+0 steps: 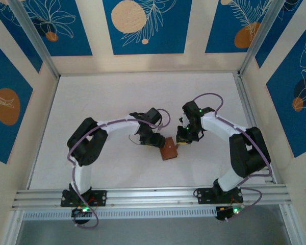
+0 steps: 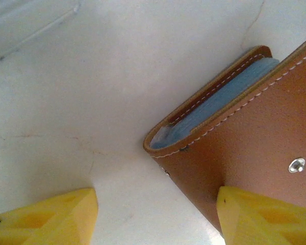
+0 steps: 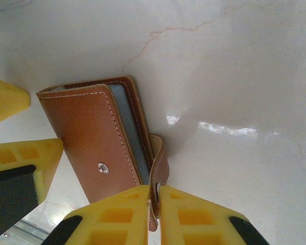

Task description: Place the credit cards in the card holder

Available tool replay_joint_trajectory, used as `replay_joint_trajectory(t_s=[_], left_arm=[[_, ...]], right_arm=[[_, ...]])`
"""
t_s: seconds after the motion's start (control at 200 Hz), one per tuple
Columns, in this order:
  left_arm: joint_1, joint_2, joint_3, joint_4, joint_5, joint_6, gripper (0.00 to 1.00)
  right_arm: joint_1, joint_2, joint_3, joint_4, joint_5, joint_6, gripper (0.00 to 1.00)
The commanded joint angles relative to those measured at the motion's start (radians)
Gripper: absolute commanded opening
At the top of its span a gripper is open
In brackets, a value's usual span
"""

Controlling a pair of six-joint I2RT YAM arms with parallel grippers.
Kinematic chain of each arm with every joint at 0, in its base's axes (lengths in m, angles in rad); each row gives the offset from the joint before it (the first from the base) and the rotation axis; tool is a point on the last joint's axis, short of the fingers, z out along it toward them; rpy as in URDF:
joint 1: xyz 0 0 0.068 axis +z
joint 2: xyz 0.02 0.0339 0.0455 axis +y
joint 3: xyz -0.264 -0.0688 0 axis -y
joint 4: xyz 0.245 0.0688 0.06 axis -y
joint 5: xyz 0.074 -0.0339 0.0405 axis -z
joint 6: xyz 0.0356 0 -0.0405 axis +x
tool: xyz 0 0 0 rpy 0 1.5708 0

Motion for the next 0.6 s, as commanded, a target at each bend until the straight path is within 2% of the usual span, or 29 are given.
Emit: replay_joint_trajectory(t_s=[0.0, 0.35, 0.595], left_arm=[[-0.029, 0.049, 0.011, -0.046, -0.051, 0.034, 0.64], [-0.072, 0.082, 0.000, -0.079, -0.147, 0.060, 0.63], [-0.088, 0.081, -0.056, -0.035, -0.173, 0.030, 0.62]], right_arm=[[-0.009, 0.013, -0.011, -0.009, -0.018, -0.013, 0.12], [-0.020, 0.024, -0.002, -0.010, -0.042, -0.018, 0.00], [-0.018, 0.022, 0.005, -0.003, -0.110, -0.025, 0.00]])
